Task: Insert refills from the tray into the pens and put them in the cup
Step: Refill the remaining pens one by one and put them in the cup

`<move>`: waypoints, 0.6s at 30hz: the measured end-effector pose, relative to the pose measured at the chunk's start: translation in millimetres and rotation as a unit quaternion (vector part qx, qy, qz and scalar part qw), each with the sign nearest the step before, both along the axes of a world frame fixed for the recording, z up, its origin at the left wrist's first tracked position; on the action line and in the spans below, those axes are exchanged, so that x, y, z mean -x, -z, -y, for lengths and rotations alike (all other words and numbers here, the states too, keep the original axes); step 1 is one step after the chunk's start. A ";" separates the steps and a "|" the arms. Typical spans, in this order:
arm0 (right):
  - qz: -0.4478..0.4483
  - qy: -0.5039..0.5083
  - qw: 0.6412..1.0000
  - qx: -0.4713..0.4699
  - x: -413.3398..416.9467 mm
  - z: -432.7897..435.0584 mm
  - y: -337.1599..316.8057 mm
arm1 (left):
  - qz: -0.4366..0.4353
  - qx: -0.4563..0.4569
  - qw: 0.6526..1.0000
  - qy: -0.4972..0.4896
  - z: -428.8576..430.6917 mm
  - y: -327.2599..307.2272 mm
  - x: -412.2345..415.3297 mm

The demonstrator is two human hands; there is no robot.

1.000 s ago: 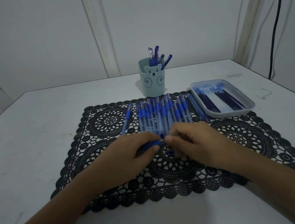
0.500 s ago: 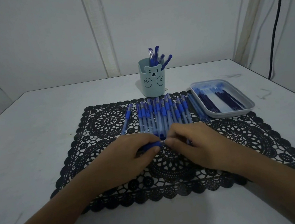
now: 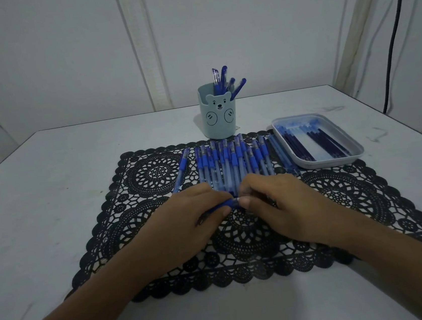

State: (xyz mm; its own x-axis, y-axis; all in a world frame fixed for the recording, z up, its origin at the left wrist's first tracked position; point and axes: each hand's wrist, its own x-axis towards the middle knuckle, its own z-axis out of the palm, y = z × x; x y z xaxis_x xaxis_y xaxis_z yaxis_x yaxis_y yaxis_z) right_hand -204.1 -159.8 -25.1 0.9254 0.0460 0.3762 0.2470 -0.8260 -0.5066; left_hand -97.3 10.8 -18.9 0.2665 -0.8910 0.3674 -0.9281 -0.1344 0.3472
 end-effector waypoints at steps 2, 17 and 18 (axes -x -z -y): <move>-0.017 0.006 1.000 -0.008 -0.3 0.8 -2.3 | -0.004 -0.008 1.000 -0.004 -0.6 -0.6 -1.7; -0.112 0.036 0.980 0.160 5.2 17.4 -10.6 | -0.034 -0.025 0.994 -0.097 -4.7 -0.3 -15.7; -0.112 0.042 0.985 0.127 5.1 16.8 -11.4 | -0.029 -0.024 0.995 -0.088 -5.5 -1.0 -17.1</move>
State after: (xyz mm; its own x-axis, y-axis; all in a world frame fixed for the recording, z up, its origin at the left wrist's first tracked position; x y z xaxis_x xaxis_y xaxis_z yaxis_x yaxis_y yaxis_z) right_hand -209.2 -176.7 -13.7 0.9884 0.0312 0.1487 0.0773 -0.9458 -0.3154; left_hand -80.2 16.3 -18.0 0.4400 -0.8446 0.3051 -0.8670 -0.3110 0.3893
